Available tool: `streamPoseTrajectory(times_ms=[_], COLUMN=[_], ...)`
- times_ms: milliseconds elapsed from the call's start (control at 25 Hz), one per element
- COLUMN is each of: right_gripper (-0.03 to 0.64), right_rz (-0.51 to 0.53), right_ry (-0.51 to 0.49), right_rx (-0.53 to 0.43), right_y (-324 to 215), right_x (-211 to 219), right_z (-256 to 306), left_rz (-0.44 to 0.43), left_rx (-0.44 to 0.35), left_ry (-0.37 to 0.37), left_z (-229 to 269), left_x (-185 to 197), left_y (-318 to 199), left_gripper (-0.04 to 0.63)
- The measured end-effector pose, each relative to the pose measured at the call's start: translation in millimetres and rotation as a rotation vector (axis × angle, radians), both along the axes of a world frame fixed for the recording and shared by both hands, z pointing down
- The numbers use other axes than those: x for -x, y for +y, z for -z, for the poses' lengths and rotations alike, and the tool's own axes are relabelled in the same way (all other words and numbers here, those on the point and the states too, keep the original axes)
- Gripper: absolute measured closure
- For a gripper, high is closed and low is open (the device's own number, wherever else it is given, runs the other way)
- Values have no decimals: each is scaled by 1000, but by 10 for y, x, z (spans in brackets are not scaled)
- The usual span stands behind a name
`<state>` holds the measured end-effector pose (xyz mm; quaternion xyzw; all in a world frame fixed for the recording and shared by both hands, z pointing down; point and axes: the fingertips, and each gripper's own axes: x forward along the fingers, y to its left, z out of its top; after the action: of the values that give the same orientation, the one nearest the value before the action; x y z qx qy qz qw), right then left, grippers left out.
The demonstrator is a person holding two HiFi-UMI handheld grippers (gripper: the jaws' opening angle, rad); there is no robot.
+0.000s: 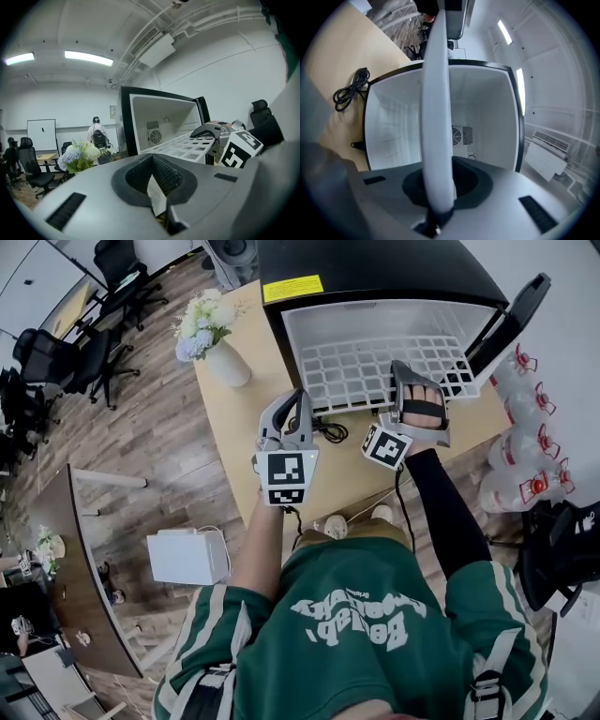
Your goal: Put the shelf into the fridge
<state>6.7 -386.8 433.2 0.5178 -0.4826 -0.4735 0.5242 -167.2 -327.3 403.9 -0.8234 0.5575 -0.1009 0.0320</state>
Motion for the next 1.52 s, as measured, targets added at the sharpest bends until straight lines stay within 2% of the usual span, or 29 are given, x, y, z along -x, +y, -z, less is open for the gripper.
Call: streamPoseTrajectory(times_ms=[920, 1520], right_gripper=[574, 572], right_rz=[78, 97], right_ry=[1, 0], right_rx=[27, 23], right_y=[-257, -352], right_x=[117, 108], right_z=[-47, -66], left_rz=[50, 73], left_rx=[-4, -17], left_ry=[21, 22], left_z=[2, 54], left_x=[220, 134], left_y=[-158, -215], left_gripper=[595, 595])
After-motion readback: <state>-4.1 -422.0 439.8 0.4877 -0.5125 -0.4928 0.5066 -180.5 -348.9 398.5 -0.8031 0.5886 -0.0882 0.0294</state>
